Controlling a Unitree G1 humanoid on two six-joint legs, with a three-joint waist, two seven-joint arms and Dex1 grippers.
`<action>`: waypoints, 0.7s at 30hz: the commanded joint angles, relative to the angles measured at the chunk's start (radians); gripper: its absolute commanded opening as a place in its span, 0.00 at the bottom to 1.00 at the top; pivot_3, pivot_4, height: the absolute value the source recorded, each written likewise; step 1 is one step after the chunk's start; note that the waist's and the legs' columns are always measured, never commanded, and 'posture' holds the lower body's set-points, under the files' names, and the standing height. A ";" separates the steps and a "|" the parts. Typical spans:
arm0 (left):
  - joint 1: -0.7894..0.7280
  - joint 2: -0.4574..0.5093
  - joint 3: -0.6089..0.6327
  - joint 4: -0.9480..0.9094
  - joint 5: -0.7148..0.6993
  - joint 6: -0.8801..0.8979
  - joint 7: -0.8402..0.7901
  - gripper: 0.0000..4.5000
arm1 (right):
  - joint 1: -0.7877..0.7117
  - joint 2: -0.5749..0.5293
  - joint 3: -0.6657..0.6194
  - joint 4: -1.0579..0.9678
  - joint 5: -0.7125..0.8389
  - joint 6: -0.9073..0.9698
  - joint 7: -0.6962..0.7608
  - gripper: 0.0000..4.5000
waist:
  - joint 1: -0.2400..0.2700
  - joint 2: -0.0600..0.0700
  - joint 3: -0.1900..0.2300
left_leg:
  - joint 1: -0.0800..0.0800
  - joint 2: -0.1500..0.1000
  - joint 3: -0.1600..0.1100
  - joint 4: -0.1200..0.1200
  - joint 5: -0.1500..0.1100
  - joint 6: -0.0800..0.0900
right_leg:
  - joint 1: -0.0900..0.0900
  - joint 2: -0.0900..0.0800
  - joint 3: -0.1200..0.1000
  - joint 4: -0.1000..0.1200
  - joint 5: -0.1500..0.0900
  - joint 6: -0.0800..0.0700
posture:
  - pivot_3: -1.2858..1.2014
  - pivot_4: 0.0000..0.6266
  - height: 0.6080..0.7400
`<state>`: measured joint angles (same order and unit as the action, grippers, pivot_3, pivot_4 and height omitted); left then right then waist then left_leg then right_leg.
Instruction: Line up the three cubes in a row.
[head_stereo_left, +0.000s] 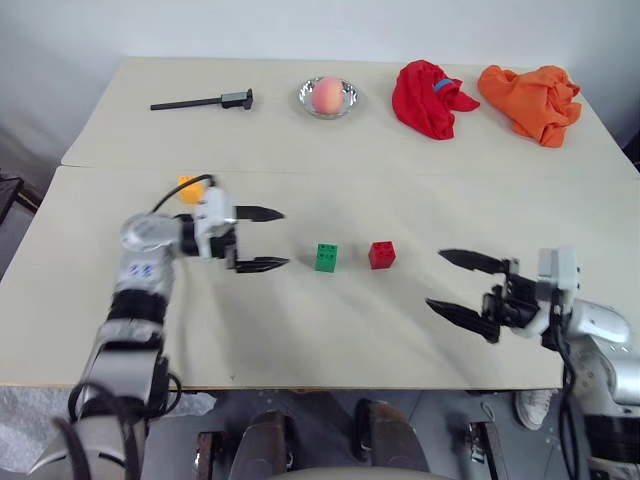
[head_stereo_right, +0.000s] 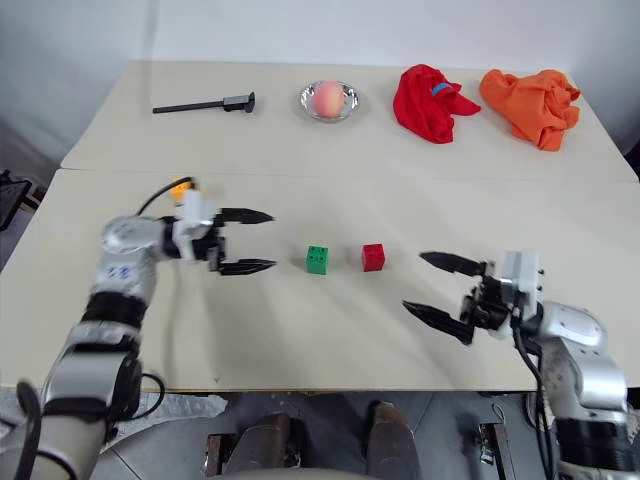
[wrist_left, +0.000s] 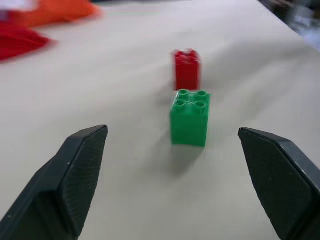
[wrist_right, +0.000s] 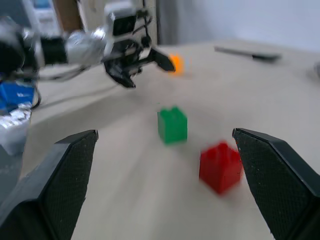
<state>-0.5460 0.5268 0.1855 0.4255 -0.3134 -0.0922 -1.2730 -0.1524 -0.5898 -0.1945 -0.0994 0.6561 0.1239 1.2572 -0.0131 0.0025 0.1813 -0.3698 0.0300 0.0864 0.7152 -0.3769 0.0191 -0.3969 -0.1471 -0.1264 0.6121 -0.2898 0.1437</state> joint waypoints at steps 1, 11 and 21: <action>0.225 0.032 0.185 -0.277 -0.074 0.095 0.208 0.99 | -0.042 -0.007 0.025 0.008 -0.007 -0.003 0.026 1.00 | 0.001 0.000 0.000 | 0.000 0.000 -0.001 0.000 0.000 0.000 | 0.000 -0.001 0.000 0.000 0.000 0.000 | 0.52 0.24 1.00; 0.793 -0.200 0.435 -0.667 -0.112 0.112 0.648 0.99 | -0.154 -0.010 0.077 0.133 -0.065 -0.073 0.120 1.00 | 0.028 -0.001 0.000 | 0.001 0.000 -0.004 0.001 -0.002 0.001 | 0.004 -0.004 -0.001 -0.002 0.001 0.001 | 0.52 0.24 1.00; 0.624 -0.224 0.287 -0.832 -0.057 0.525 1.060 0.99 | -0.193 -0.018 0.081 0.166 -0.069 -0.058 0.151 1.00 | 0.037 0.000 0.000 | 0.002 -0.002 -0.003 0.001 -0.003 0.001 | 0.003 -0.003 0.000 -0.001 0.001 0.001 | 0.52 0.24 1.00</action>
<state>0.1172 0.2887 0.4946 -0.3496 -0.3851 0.3726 -0.2809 -0.3369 -0.5912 -0.1017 0.0831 0.5778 0.0680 1.3990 0.0241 0.0021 0.1809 -0.3683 0.0279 0.0837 0.7165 -0.3796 0.0200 -0.3934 -0.1498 -0.1261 0.6114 -0.2887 0.1446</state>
